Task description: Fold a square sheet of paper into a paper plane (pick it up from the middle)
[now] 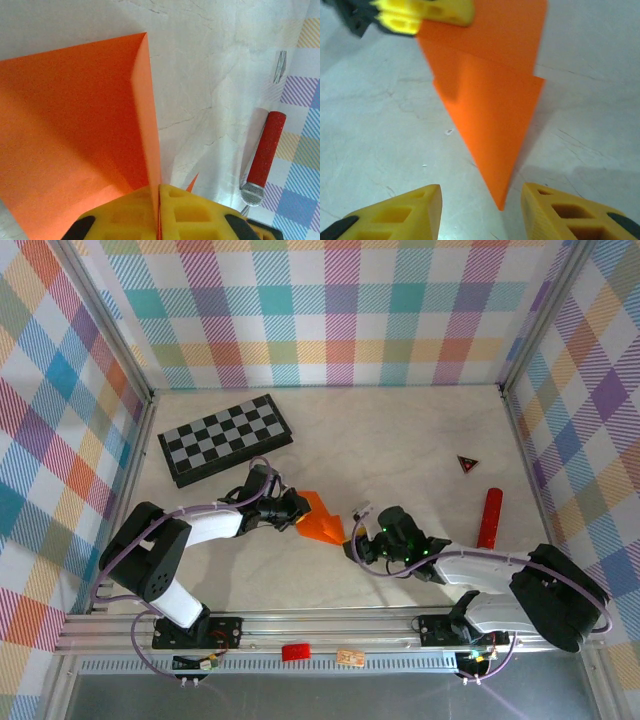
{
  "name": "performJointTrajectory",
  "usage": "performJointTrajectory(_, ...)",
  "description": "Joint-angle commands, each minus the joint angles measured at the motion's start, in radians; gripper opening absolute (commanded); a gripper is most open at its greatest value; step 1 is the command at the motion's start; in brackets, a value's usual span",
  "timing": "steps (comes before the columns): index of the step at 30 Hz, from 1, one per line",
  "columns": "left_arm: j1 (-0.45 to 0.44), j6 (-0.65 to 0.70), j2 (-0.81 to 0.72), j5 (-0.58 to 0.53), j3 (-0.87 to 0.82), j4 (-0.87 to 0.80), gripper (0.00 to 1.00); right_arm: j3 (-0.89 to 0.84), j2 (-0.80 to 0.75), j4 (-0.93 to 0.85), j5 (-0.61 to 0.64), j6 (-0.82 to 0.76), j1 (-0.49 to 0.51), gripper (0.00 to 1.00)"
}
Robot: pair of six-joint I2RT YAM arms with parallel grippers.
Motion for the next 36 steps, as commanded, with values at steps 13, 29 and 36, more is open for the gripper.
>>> performJointTrajectory(13,-0.010,0.050,-0.013,0.014,0.059,-0.072,0.19,0.095,0.250,0.232,0.325,-0.426,0.185,0.39)
performJointTrajectory(29,-0.010,0.067,-0.002,0.023,0.081,-0.097,0.17,0.105,0.354,0.297,0.426,-0.416,0.207,0.27)
performJointTrajectory(36,-0.010,0.069,0.005,0.024,0.084,-0.102,0.16,0.101,0.359,0.296,0.422,-0.394,0.207,0.24)
